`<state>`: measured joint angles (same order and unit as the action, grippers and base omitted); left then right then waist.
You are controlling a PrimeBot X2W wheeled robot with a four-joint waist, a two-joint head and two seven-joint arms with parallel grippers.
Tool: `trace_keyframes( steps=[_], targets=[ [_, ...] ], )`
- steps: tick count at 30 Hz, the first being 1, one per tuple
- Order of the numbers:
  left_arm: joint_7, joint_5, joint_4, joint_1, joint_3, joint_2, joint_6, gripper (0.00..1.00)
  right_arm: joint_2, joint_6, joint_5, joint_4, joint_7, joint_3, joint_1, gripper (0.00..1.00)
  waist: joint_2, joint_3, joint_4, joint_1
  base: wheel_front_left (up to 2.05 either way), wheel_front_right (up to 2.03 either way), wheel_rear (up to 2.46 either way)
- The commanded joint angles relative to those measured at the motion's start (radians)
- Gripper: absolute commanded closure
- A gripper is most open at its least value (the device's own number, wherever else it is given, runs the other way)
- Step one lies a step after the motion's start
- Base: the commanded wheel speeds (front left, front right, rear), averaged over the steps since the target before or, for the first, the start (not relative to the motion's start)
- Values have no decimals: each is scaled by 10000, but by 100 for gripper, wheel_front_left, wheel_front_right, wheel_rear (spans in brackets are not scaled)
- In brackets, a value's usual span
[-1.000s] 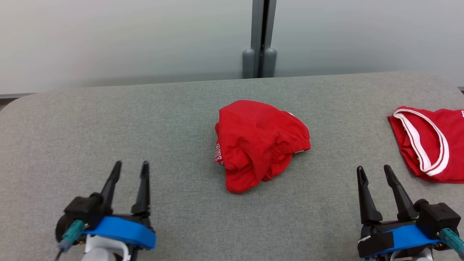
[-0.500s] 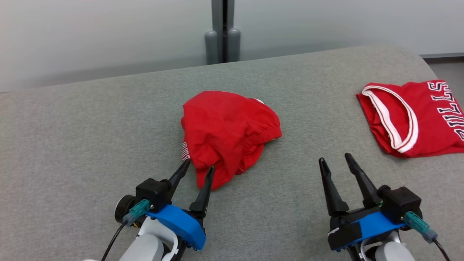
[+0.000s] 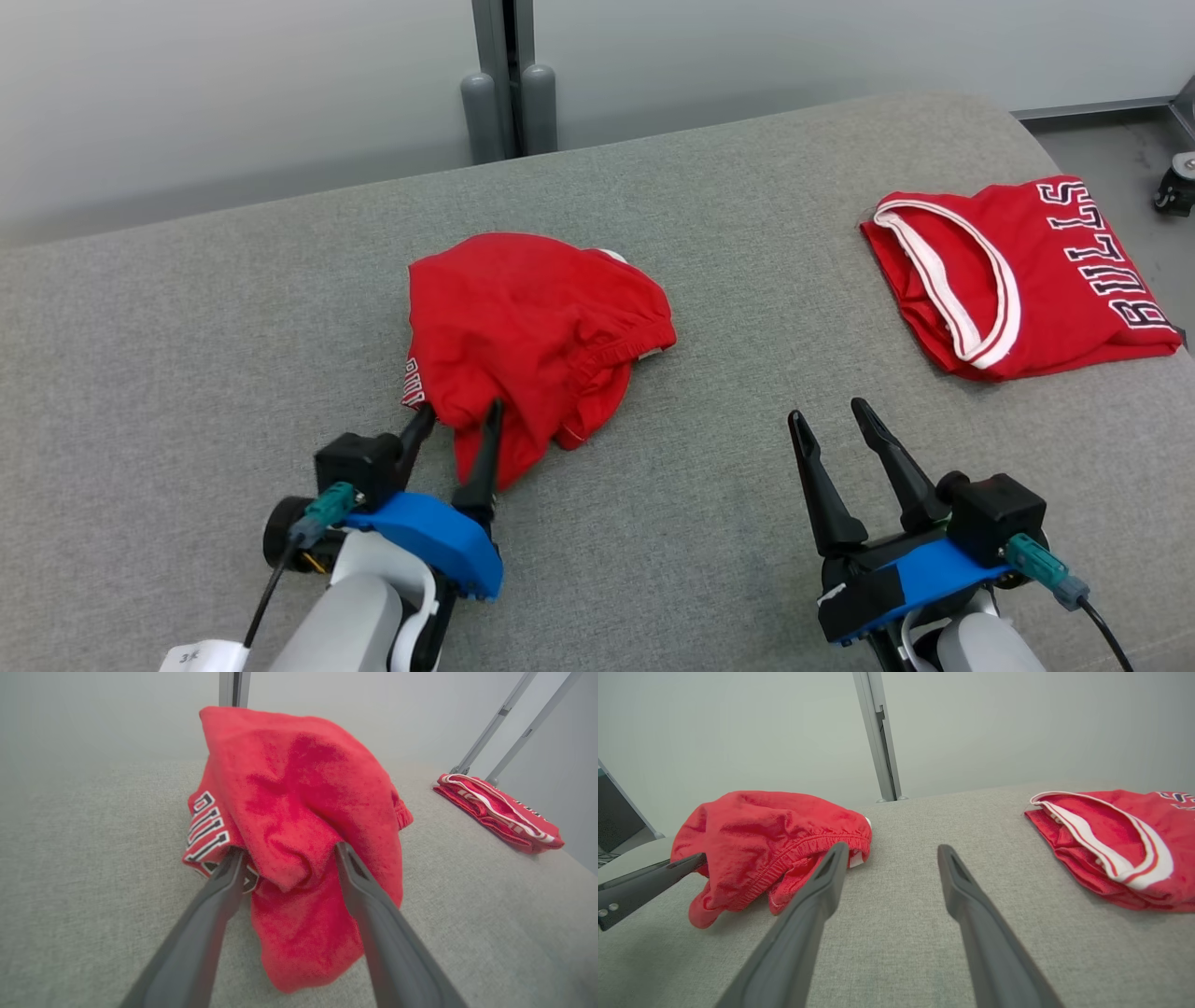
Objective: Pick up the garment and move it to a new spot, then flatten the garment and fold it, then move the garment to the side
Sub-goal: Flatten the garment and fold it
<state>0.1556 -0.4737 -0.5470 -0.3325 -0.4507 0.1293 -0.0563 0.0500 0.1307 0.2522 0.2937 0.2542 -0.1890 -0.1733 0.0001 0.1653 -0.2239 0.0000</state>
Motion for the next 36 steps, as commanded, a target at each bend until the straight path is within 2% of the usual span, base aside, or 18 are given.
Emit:
trace_keyframes(
  steps=[1,2,19,24,31,36],
  targets=[
    [309,-22,51,-271,177,19,120,62,9,1,69,61,61,-7,-103,0,-1,-5,18,0,0,0,0],
    [490,-47,110,-322,287,6,185,100,9,1,75,94,70,7,-105,0,-1,-15,48,0,0,0,0],
    [966,-104,-34,-534,442,179,-1,100,9,1,69,168,117,225,168,0,-1,-523,521,0,0,0,0],
    [1069,135,1410,-1181,1011,572,300,100,9,1,36,50,119,429,265,0,-1,-532,690,0,0,0,0],
    [917,812,3342,-2442,1263,1193,681,100,9,1,48,-28,120,474,257,0,-1,-535,733,0,0,0,0],
    [251,1014,3739,-2853,687,1128,439,100,11,1,116,-111,120,428,205,0,-1,-423,615,0,0,0,0]
  ],
)
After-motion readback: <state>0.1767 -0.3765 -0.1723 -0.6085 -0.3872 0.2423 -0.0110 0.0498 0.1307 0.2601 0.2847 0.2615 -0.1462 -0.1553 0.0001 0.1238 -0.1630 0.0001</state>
